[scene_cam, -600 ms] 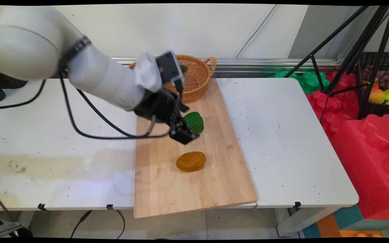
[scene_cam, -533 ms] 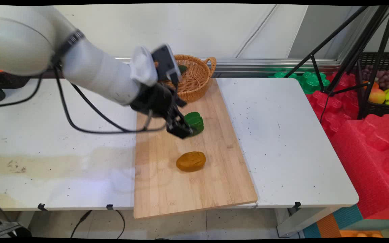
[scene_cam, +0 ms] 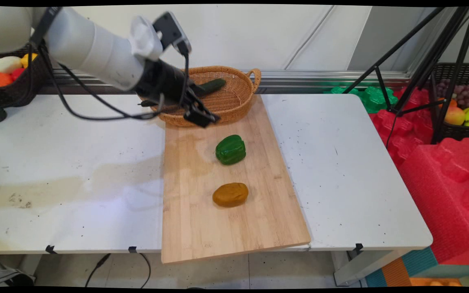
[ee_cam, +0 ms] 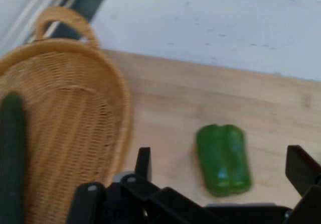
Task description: Pick up the cucumber from the vegetable basket
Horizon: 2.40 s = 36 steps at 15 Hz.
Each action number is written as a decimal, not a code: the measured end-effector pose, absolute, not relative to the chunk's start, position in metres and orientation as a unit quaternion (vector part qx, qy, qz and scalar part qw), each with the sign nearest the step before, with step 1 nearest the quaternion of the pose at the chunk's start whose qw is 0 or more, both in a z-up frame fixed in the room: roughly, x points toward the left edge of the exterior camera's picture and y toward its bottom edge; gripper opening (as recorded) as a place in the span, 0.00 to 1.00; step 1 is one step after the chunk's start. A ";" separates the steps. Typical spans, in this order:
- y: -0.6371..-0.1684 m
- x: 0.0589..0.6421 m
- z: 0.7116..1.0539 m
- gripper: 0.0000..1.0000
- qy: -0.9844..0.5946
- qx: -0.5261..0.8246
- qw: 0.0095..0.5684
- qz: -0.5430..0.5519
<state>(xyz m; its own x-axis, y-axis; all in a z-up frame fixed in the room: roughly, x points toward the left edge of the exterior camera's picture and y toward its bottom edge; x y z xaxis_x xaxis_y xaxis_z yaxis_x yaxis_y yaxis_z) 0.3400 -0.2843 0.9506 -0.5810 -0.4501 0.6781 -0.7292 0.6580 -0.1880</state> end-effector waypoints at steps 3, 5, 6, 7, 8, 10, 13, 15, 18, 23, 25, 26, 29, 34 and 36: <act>-0.300 0.356 0.957 1.00 -0.847 0.362 0.299 0.248; -0.316 0.367 0.960 1.00 -0.838 0.377 0.295 0.261; -0.334 0.379 0.961 1.00 -0.834 0.385 0.290 0.269; -0.342 0.383 0.962 1.00 -0.830 0.391 0.286 0.275; -0.349 0.387 0.962 1.00 -0.828 0.396 0.283 0.279; -0.361 0.393 0.961 1.00 -0.824 0.403 0.277 0.286; -0.386 0.402 0.955 1.00 -0.822 0.411 0.258 0.296; -0.401 0.406 0.951 1.00 -0.823 0.415 0.246 0.301; -0.425 0.411 0.940 1.00 -0.827 0.418 0.223 0.304; -0.460 0.416 0.912 1.00 -0.841 0.417 0.181 0.294; -0.470 0.417 0.902 1.00 -0.844 0.420 0.169 0.289; -0.473 0.417 0.898 1.00 -0.844 0.421 0.165 0.286; -0.483 0.421 0.880 1.00 -0.844 0.438 0.150 0.273; -0.491 0.425 0.859 1.00 -0.844 0.451 0.134 0.256; -0.493 0.427 0.852 1.00 -0.844 0.457 0.128 0.249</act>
